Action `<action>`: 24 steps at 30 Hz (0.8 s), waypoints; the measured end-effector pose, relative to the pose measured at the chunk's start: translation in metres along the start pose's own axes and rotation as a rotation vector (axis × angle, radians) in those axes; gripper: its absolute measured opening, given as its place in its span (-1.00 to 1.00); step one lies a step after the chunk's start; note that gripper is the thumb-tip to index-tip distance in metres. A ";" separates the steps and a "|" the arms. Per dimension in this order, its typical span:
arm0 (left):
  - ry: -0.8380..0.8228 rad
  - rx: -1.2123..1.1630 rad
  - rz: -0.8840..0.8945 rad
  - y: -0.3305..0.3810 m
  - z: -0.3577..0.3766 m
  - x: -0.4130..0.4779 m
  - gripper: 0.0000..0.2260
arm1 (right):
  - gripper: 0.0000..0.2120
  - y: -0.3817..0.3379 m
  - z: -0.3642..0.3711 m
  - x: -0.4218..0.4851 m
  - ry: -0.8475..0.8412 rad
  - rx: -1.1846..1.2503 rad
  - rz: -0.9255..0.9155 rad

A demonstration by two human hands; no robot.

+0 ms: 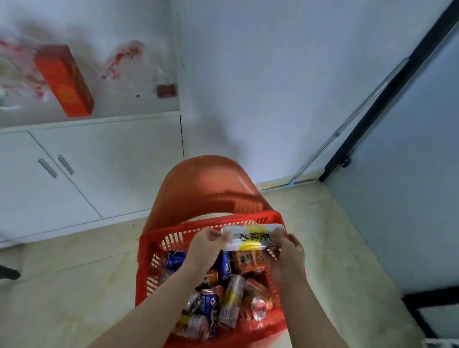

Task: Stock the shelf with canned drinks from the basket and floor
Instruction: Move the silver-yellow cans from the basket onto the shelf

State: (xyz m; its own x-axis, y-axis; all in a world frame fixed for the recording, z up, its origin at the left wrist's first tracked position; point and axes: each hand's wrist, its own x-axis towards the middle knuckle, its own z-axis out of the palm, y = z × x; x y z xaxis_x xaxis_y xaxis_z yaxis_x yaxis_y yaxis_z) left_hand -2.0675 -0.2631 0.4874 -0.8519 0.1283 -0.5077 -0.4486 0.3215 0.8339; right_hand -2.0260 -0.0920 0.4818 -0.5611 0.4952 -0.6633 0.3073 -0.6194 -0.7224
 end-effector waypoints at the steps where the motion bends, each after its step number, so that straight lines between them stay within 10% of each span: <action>1: -0.058 -0.023 0.020 0.014 0.000 -0.009 -0.68 | -0.44 -0.016 -0.005 -0.012 0.013 0.030 -0.022; 9: -0.604 -0.144 0.169 0.128 0.050 -0.109 -0.38 | -0.65 -0.133 -0.072 -0.130 -0.080 0.124 -0.295; 14: -0.927 -0.030 0.331 0.180 0.117 -0.184 -0.58 | -0.51 -0.189 -0.142 -0.199 -0.178 0.063 -0.502; 24: -0.946 0.147 0.849 0.266 0.267 -0.390 -0.53 | -0.46 -0.234 -0.372 -0.339 -0.130 0.008 -0.738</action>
State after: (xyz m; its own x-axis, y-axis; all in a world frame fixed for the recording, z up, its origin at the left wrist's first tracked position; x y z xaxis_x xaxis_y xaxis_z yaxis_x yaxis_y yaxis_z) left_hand -1.7826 0.0232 0.8496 -0.3047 0.9383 0.1639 0.2248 -0.0963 0.9696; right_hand -1.6219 0.1110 0.8028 -0.7059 0.7080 0.0224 -0.1897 -0.1585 -0.9690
